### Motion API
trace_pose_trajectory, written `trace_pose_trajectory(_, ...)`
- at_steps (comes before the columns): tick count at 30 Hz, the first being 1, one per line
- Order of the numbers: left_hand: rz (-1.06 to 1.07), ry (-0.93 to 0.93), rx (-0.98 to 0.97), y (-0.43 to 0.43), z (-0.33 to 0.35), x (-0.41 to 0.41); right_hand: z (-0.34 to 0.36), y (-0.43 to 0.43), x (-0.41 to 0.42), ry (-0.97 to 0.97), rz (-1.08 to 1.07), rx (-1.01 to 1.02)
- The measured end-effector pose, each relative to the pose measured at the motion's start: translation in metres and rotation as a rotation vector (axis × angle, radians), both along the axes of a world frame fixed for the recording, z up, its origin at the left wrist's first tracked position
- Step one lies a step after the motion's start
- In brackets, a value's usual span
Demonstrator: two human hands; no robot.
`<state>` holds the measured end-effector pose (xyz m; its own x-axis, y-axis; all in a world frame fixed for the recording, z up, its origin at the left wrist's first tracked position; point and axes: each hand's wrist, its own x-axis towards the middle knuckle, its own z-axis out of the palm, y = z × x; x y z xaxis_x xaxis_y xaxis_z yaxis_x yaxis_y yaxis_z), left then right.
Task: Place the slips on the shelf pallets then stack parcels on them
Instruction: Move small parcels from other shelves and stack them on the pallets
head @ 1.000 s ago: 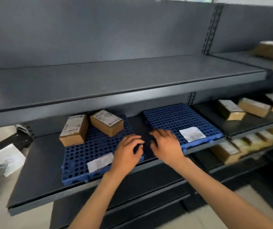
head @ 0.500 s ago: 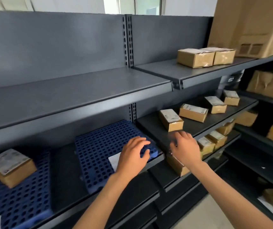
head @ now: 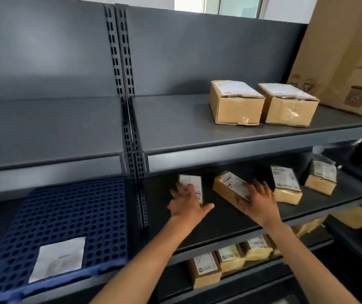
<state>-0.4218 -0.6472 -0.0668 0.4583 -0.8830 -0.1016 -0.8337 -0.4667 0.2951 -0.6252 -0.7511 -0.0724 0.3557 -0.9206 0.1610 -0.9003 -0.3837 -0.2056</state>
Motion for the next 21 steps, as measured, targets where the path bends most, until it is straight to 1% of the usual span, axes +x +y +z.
trace_pose_trajectory(2,0.04,0.0,-0.033,-0.006,-0.003,0.005,-0.001,-0.015,-0.003,0.015,0.05,0.082)
trace_pose_trajectory(4,0.06,0.015,-0.061,-0.002,0.0,0.015,0.003,-0.025,0.001,0.003,0.097,0.113)
trace_pose_trajectory(6,0.038,0.042,-0.126,0.012,0.007,0.024,0.009,-0.023,0.007,-0.002,0.111,0.081)
trace_pose_trajectory(8,0.028,0.075,-0.2,0.041,0.015,0.041,0.013,-0.013,0.03,-0.022,0.189,0.008)
trace_pose_trajectory(11,0.071,0.159,-0.259,0.108,0.034,0.082,0.03,0.019,0.091,-0.101,0.344,-0.059)
trace_pose_trajectory(13,0.135,0.188,-0.302,0.164,0.047,0.115,0.043,0.049,0.138,-0.176,0.465,-0.047)
trace_pose_trajectory(17,0.343,0.096,-0.383,0.288,0.068,0.186,0.063,0.131,0.236,-0.332,0.69,0.007)
trace_pose_trajectory(21,0.54,0.019,-0.412,0.409,0.077,0.256,0.071,0.227,0.327,-0.384,0.895,0.011)
